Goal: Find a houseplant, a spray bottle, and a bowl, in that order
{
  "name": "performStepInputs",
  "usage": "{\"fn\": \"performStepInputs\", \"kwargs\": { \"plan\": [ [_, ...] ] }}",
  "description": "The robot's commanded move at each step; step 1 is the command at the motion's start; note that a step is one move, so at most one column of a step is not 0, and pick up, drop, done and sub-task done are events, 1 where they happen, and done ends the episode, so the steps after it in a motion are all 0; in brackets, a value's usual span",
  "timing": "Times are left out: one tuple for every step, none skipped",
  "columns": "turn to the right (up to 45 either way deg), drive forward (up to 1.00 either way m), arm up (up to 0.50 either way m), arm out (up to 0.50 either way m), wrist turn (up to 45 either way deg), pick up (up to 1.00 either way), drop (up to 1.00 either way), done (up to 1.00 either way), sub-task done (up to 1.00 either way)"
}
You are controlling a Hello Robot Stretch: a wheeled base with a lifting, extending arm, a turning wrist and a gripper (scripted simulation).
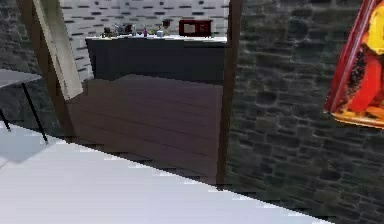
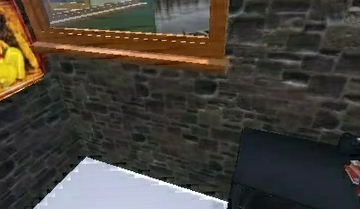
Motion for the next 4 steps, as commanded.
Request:
{"fn": "performStepInputs", "kwargs": {
  "plan": [
    [-12.0,0.0,0.0,0.0,0.0,0.0,0.0,0.0,0.0],
    [0.0,1.0,0.0,0.0,0.0,0.0,0.0,0.0,0.0],
    [0.0,1.0,0.0,0.0,0.0,0.0,0.0,0.0,0.0],
    [0.0,1.0,0.0,0.0,0.0,0.0,0.0,0.0,0.0]
  ]
}}
